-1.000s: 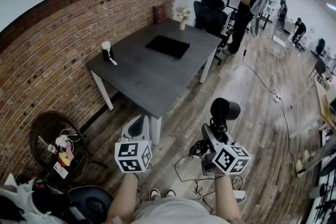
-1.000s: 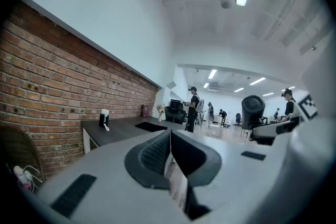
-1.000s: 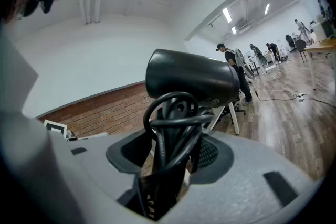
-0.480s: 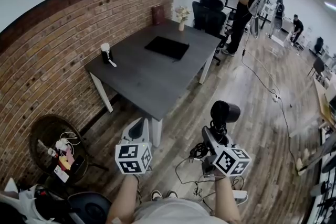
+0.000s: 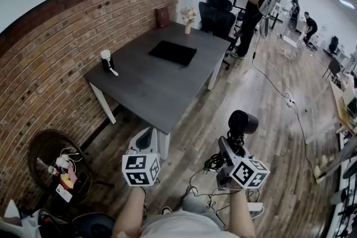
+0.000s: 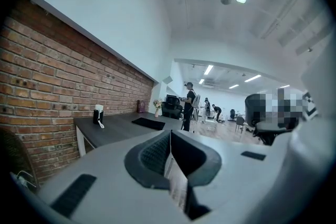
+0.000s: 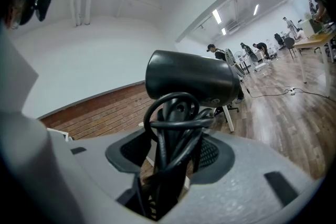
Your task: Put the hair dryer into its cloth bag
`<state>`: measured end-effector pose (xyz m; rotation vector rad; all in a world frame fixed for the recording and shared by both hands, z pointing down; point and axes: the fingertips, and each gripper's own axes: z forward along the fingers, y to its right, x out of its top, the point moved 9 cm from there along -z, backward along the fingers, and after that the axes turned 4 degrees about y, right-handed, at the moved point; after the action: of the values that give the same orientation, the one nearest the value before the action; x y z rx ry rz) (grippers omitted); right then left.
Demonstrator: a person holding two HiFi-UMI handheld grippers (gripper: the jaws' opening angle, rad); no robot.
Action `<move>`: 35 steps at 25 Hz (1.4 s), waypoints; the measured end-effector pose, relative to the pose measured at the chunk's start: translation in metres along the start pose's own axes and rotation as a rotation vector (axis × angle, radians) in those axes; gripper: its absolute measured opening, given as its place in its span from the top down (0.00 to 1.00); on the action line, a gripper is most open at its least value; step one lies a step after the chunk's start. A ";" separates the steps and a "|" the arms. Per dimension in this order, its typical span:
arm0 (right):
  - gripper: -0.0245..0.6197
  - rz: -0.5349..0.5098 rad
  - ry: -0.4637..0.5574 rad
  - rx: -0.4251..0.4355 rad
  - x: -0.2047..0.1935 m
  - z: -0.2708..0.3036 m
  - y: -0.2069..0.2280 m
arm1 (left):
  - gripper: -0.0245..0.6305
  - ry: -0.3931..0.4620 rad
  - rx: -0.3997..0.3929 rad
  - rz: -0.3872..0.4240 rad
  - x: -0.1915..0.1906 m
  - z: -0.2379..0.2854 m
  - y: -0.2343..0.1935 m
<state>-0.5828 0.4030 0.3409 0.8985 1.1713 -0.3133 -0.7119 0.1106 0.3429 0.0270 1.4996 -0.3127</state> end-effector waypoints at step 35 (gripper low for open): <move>0.62 -0.060 -0.097 0.067 0.152 0.268 0.253 | 0.95 0.001 0.124 -0.023 0.014 0.354 0.075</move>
<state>-0.1843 0.3965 0.3446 0.8981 1.1048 -0.4421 -0.3497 0.1053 0.3440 0.1086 1.4805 -0.4240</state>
